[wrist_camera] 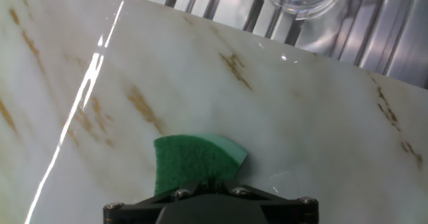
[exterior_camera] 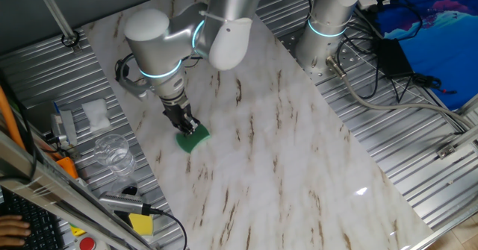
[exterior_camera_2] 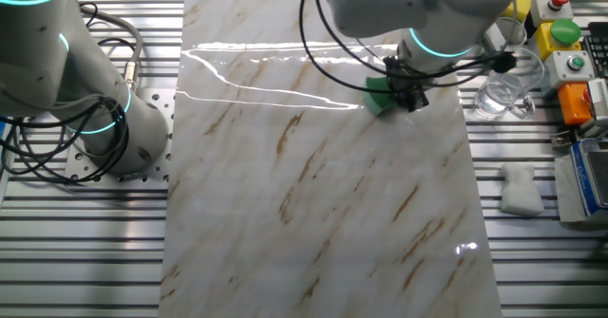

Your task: Clean the tabletop with a sponge

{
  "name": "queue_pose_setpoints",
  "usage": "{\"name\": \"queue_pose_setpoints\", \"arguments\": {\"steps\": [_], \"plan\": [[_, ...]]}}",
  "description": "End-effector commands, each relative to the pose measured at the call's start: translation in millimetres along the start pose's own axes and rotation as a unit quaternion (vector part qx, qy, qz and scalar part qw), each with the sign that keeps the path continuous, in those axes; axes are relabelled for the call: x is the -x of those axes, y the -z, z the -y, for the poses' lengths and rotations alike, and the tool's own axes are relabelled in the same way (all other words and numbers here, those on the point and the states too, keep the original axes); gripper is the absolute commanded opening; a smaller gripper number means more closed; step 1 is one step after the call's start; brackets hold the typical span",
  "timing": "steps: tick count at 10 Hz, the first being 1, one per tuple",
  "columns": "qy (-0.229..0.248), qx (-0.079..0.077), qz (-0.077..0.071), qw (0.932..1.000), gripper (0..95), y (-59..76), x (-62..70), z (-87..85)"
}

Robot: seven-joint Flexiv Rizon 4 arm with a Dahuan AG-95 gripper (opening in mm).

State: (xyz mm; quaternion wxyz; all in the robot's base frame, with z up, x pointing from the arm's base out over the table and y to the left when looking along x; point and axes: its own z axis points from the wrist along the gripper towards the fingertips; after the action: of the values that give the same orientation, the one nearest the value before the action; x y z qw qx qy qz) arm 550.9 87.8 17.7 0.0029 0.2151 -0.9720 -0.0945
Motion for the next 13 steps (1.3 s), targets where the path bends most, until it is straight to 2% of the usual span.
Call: {"name": "queue_pose_setpoints", "arguments": {"steps": [1,6,7,10,13], "plan": [[0.002,0.002,0.002,1.0,0.0,-0.4,-0.7,0.1],[0.001,0.0,-0.001,1.0,0.0,-1.7,0.1,-0.9],[0.0,0.004,-0.001,1.0,0.0,-7.5,2.2,-5.6],[-0.009,0.004,0.014,0.9999,0.0,-30.8,9.6,-35.5],[-0.025,0.003,0.009,0.9996,0.0,-26.0,21.4,-55.1]]}}
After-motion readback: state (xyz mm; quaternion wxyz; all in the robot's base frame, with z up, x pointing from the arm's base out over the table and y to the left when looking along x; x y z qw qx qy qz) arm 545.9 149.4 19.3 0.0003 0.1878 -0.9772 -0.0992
